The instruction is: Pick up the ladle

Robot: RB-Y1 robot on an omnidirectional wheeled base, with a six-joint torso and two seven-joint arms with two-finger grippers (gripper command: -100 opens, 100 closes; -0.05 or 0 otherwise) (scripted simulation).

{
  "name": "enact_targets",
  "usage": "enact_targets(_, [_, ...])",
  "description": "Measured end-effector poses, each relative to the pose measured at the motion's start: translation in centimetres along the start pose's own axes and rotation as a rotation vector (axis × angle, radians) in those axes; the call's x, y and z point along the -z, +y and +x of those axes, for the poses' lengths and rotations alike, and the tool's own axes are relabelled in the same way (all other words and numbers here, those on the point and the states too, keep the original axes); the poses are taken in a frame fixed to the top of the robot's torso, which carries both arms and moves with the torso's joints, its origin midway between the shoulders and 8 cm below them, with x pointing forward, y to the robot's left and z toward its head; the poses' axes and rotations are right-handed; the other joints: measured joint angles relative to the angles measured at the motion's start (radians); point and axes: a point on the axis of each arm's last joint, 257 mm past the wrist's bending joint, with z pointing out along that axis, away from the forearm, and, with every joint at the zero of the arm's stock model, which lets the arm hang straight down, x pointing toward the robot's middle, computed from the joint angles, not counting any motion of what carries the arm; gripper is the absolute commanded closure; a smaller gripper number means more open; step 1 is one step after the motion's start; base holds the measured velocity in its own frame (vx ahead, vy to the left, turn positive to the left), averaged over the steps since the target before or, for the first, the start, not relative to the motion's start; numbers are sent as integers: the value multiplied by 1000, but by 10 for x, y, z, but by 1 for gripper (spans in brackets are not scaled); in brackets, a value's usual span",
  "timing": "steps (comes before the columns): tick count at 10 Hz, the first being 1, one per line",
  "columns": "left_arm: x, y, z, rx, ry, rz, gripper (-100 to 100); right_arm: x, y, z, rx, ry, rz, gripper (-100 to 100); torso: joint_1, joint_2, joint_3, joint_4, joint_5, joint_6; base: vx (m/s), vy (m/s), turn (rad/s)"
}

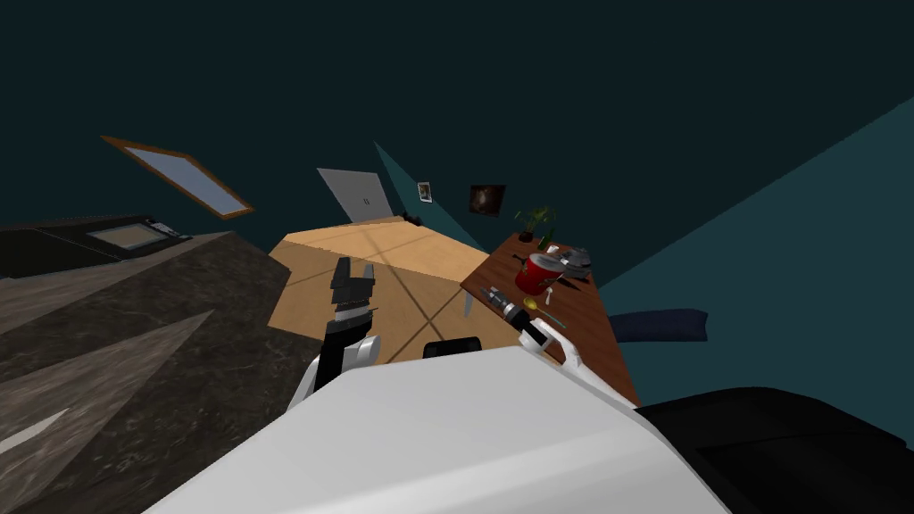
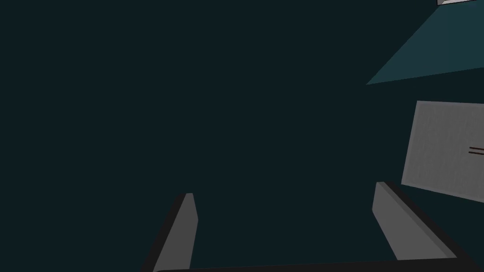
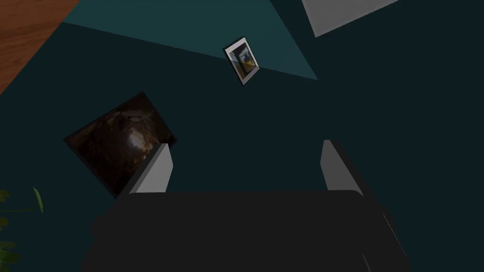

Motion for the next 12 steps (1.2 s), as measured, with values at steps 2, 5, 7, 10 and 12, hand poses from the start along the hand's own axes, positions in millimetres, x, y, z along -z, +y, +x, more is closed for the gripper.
enact_targets(2, [0, 0, 0, 0, 0, 0, 0, 5, -11, 17, 86, 62, 19, -100, 0, 0, 0, 0, 0, 0, -11, -1, 163])
enact_targets(5, [0, 0, 0, 0, 0, 0, 0, 18, -35, 40, 208, 150, 46, -100, -1, 0, 0, 0, 0, 1, -11, -8, 165])
enact_targets(7, [0, 0, 0, 0, 0, 0, 0, 27, -50, 54, 292, 214, 64, -100, -2, 0, 0, 0, 0, 1, -10, -15, 148])
enact_targets(10, [0, 0, 0, 0, 0, 0, 0, 51, -83, 80, 444, 335, 90, -100, -3, 1, 1, 0, -1, 2, -23, -31, 173])
enact_targets(12, [0, 0, 0, 0, 0, 0, 0, 66, -103, 89, 533, 402, 100, -100, -3, 1, 0, 0, -1, 1, -16, -31, 134])
